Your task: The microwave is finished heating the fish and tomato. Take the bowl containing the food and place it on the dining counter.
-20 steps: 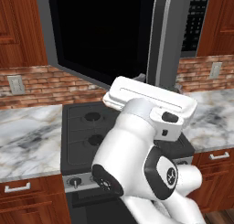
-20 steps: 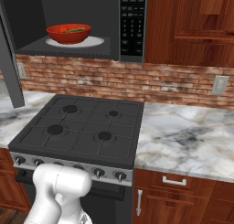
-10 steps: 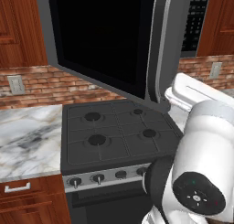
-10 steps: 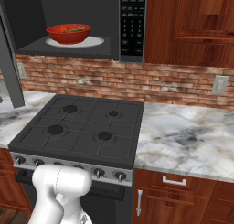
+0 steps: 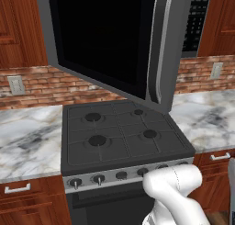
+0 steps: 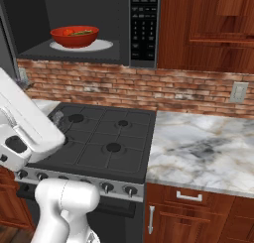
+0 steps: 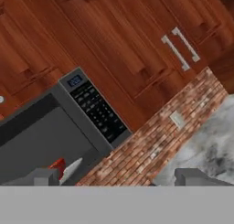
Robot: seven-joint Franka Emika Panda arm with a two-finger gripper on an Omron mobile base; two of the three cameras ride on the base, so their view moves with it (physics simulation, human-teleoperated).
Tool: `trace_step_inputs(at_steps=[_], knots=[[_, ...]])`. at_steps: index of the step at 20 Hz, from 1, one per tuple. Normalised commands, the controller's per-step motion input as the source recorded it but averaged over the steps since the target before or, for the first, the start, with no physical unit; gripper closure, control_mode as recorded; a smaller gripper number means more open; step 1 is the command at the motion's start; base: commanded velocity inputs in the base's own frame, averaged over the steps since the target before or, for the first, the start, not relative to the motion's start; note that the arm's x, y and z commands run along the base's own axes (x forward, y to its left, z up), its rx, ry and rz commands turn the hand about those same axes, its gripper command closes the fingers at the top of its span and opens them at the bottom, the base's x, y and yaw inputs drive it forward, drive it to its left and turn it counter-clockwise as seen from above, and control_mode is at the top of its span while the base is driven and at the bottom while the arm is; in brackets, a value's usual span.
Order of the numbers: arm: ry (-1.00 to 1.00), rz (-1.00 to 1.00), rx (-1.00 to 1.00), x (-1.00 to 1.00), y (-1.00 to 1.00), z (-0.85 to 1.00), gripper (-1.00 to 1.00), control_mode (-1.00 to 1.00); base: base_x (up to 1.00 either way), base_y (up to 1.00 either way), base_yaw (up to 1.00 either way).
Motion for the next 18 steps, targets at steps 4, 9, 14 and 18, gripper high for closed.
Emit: trace_step_inputs(at_steps=[4, 9, 14, 18], knots=[[0.04, 0.57, 0.29, 0.42, -0.52, -0.07, -1.0, -1.0, 0.0, 0.0, 0.0], [0.24, 0.6, 0.34, 0.74, -0.1, -0.24, -1.0, -1.0, 0.0, 0.0, 0.0], [0.3, 0.56, 0.26, 1.0, 0.2, -0.31, -1.0, -1.0, 0.0, 0.0, 0.0], [0.24, 0.46, 0.09, 0.98, 0.74, -0.2, -1.0, -1.0, 0.0, 0.0, 0.0]])
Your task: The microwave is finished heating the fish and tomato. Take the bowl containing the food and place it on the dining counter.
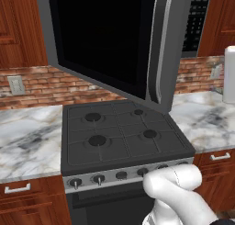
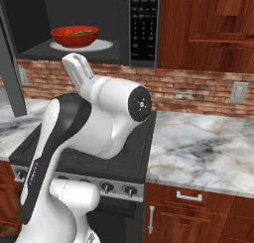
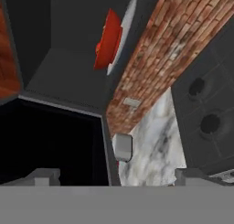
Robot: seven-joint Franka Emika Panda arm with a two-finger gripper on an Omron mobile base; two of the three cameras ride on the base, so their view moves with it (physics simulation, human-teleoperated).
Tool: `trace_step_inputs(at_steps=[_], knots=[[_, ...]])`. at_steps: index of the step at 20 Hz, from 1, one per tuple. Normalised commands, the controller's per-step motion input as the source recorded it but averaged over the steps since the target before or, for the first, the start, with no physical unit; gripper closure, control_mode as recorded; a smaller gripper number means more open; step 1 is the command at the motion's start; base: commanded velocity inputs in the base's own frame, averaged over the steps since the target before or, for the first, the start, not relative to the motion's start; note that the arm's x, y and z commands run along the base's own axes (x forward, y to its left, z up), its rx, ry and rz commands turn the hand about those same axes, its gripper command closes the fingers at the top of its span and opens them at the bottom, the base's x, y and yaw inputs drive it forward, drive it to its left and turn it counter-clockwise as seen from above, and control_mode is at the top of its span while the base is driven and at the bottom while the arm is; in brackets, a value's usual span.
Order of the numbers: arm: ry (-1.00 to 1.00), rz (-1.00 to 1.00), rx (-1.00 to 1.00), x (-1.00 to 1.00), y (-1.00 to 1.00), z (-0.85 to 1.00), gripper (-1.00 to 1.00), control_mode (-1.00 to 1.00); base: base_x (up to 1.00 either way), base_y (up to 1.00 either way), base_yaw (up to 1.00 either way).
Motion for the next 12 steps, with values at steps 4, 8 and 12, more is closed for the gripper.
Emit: trace_step_inputs(at_steps=[4, 8, 12], knots=[[0.13, 0.38, 0.03, 0.63, 0.98, -0.01, -1.0, -1.0, 0.0, 0.0, 0.0], [0.04, 0.35, 0.0, 0.06, 1.0, 0.0, -1.0, -1.0, 0.0, 0.0, 0.0], [0.0, 0.36, 0.0, -0.27, 1.0, 0.0, -1.0, -1.0, 0.0, 0.0, 0.0]])
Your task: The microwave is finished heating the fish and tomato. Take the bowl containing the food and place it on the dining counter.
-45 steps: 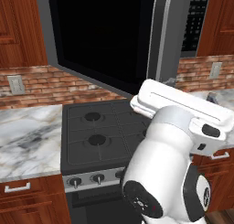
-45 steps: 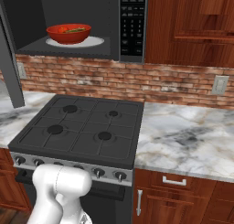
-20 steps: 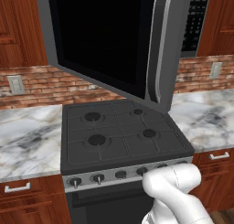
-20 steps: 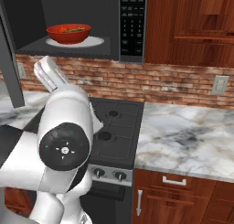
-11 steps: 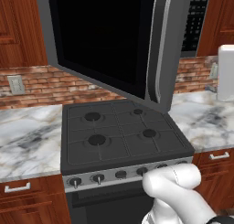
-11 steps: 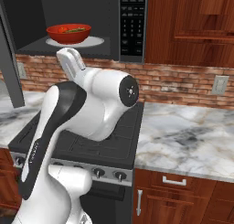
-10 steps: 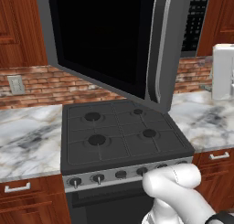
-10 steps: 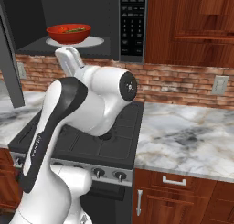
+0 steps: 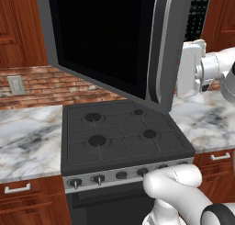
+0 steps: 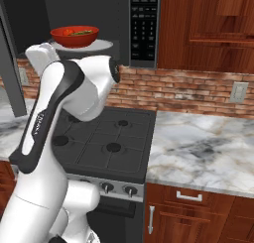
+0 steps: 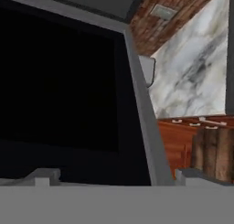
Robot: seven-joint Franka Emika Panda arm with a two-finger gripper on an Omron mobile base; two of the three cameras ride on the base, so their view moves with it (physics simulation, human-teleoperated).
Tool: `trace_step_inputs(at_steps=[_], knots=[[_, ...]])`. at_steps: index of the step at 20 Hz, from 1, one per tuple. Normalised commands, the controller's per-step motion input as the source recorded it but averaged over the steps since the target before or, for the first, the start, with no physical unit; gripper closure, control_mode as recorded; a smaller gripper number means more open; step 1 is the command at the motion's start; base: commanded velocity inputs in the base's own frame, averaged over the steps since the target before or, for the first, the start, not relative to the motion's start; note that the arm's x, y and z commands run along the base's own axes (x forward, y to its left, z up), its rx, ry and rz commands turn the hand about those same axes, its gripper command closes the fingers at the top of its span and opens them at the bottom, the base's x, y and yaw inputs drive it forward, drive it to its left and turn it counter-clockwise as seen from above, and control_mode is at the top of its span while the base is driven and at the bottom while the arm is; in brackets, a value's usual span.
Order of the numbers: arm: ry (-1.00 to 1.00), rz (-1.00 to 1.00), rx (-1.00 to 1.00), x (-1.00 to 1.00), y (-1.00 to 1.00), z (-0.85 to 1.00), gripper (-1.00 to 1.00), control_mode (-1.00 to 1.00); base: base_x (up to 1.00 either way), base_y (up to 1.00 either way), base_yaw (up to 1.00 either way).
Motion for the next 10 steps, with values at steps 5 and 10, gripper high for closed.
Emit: trace_step_inputs(at_steps=[5, 10], knots=[[-0.03, 0.34, 0.0, -0.48, 1.0, 0.0, -1.0, -1.0, 0.0, 0.0, 0.0], [-0.09, 0.25, 0.02, -0.39, 1.0, 0.0, -1.0, -1.0, 0.0, 0.0, 0.0]])
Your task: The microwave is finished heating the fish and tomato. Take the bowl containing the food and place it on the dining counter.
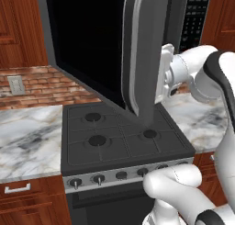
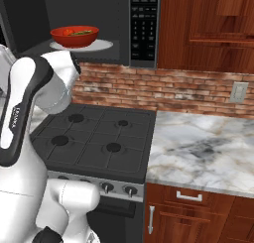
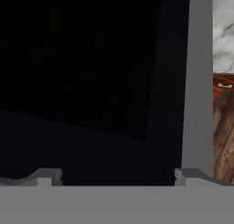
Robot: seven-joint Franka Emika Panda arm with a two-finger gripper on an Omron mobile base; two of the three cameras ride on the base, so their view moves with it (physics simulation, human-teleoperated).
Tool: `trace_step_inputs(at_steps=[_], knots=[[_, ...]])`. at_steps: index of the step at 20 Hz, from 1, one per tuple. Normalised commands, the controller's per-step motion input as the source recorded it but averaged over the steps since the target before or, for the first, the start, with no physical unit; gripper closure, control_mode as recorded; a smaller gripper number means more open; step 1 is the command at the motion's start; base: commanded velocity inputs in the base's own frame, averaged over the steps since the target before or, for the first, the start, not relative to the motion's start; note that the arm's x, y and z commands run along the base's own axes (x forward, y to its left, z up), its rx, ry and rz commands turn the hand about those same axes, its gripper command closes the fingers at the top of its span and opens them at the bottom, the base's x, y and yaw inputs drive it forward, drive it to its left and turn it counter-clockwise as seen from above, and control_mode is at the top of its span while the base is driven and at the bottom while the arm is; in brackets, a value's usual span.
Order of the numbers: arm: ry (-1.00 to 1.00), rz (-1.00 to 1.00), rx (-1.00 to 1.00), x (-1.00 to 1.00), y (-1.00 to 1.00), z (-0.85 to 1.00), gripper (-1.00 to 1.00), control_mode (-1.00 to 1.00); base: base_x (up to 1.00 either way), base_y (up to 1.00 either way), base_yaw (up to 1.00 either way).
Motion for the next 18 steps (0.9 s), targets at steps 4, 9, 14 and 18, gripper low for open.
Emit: trace_step_inputs(at_steps=[4, 9, 14, 18], knots=[[-0.18, 0.09, 0.08, -0.17, 1.0, 0.0, -1.0, -1.0, 0.0, 0.0, 0.0], [-0.23, -0.12, 0.0, 0.0, 0.88, 0.04, -1.0, -1.0, 0.0, 0.0, 0.0], [-0.01, -0.02, -0.06, 0.06, 0.03, 0.0, -1.0, -1.0, 0.0, 0.0, 0.0], [-0.04, -0.01, -0.04, 0.06, -0.79, 0.08, -1.0, -1.0, 0.0, 0.0, 0.0]])
